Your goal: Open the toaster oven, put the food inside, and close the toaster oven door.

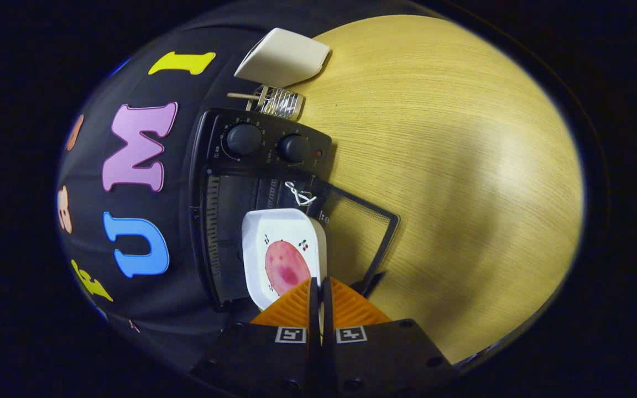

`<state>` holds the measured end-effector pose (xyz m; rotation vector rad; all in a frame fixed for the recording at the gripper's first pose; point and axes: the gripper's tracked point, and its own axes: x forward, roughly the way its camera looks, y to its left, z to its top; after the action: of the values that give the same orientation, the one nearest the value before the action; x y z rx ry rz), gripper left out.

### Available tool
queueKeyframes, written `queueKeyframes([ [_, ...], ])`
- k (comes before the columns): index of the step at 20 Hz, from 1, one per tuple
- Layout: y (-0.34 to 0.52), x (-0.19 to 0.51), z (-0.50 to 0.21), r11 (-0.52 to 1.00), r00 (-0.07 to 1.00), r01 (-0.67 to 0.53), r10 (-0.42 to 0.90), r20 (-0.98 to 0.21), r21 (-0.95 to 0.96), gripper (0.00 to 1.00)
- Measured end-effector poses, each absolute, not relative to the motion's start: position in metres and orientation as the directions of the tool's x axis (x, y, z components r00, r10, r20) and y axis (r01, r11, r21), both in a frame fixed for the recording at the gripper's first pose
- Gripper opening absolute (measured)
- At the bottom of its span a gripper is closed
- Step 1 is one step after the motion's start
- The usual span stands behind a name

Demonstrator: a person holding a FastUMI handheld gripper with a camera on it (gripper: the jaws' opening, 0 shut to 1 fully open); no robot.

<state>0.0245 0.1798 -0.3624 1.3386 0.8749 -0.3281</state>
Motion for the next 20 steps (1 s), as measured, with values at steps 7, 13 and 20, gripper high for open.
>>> queueKeyframes([
  [7,0.209,0.084,-0.366,0.082,0.669,0.726,0.143,-0.729,0.682,0.05],
  [13,0.224,0.11,-0.378,0.025,0.652,0.754,0.095,-0.752,0.656,0.05],
  [20,0.238,0.127,-0.38,0.006,0.664,0.742,0.126,-0.737,0.67,0.06],
])
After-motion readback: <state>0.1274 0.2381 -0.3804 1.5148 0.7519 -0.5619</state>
